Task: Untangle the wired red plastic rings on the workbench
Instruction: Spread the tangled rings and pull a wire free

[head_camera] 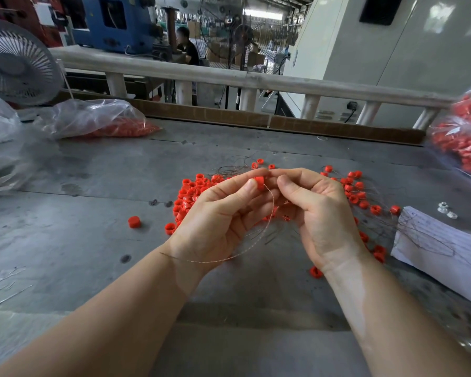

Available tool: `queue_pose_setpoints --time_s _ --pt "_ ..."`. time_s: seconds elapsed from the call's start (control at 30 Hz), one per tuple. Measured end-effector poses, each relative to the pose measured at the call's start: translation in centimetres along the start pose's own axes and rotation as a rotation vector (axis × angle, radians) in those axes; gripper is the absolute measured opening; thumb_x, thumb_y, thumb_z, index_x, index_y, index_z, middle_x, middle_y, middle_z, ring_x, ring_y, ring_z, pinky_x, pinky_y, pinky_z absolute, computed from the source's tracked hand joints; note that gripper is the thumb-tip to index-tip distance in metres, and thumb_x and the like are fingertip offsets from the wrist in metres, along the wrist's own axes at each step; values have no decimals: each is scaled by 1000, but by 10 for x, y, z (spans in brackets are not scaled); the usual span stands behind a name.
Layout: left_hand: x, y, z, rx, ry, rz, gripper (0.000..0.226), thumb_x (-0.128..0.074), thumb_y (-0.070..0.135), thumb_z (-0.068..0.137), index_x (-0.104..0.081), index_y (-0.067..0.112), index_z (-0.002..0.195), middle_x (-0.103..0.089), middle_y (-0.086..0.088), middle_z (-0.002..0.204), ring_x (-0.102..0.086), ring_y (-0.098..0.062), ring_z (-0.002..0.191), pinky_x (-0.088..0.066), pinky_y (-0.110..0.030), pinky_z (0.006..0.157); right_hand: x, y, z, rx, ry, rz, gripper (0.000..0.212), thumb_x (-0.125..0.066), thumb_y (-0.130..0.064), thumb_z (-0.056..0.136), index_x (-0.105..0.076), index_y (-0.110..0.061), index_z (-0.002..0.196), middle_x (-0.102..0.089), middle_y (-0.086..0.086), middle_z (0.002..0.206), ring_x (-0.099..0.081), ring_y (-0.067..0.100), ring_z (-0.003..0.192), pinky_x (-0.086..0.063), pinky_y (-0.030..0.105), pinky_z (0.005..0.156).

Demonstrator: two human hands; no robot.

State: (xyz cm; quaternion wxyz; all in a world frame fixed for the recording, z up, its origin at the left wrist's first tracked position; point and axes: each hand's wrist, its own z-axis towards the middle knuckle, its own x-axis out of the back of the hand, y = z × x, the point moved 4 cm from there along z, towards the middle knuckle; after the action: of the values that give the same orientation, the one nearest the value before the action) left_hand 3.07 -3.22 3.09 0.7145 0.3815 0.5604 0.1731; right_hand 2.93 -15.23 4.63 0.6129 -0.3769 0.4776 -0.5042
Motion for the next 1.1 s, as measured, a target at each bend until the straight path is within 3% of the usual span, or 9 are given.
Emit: queue_pose_setpoints --time_s 0.33,0.43,0.53,0.7,0.83,0.9,0.97,1.1 --pt "-1 2 -1 -40 -55 27 25 -57 7 73 -76 9 90 -73 -7 86 -71 -11 74 -57 -20 68 2 0 0 18 -9 -15 21 -58 -6 86 -74 -15 76 -71 5 75 -64 13 67 -53 24 62" --pt "1 2 -1 -128 -1 130 21 -62 5 70 -76 9 86 -74 -7 83 -71 -12 73 -55 -18 64 -1 2 -1 4 -48 -30 11 -64 -18 78 -74 -13 78 -70 8 72 -66 19 67 -55 29 64" --pt "4 4 -2 -244 56 298 18 -68 8 66 -74 11 83 -74 -8 82 -71 -16 77 -56 -21 68 -2 5 -1 -15 -85 -44 18 -69 -23 71 -73 -8 81 -71 10 73 -68 19 69 -55 27 64" --pt "2 10 -5 -364 94 559 16 -73 14 61 -73 17 77 -74 0 75 -71 -12 74 -53 -17 66 0 9 0 -35 -71 -89 37 -75 -21 66 -70 4 92 -70 24 92 -68 35 91 -52 43 86" --pt "1 15 -5 -397 76 719 18 -75 2 69 -73 19 75 -73 5 72 -70 -7 70 -52 -15 64 -1 11 -1 -87 -65 -51 42 -73 -19 59 -68 9 89 -67 31 96 -63 46 97 -48 56 93" --pt "1 16 -5 -414 68 766 22 -75 -3 70 -72 18 75 -72 8 69 -68 -3 66 -50 -12 62 -1 11 -1 -98 -59 -40 33 -74 -19 55 -71 1 80 -68 29 92 -64 46 94 -50 53 90" --pt "0 16 -4 -427 70 812 23 -75 -3 70 -71 20 74 -71 11 67 -67 0 65 -50 -11 61 0 11 -1 -98 -64 -37 21 -74 -19 53 -74 -8 71 -71 21 83 -69 35 81 -55 42 81" --pt "1 13 -4 -392 63 728 16 -76 3 68 -73 17 74 -73 4 71 -69 -6 68 -52 -14 63 0 12 0 -101 -72 -30 19 -71 -20 59 -72 -7 72 -71 21 80 -66 25 71 -55 28 64"
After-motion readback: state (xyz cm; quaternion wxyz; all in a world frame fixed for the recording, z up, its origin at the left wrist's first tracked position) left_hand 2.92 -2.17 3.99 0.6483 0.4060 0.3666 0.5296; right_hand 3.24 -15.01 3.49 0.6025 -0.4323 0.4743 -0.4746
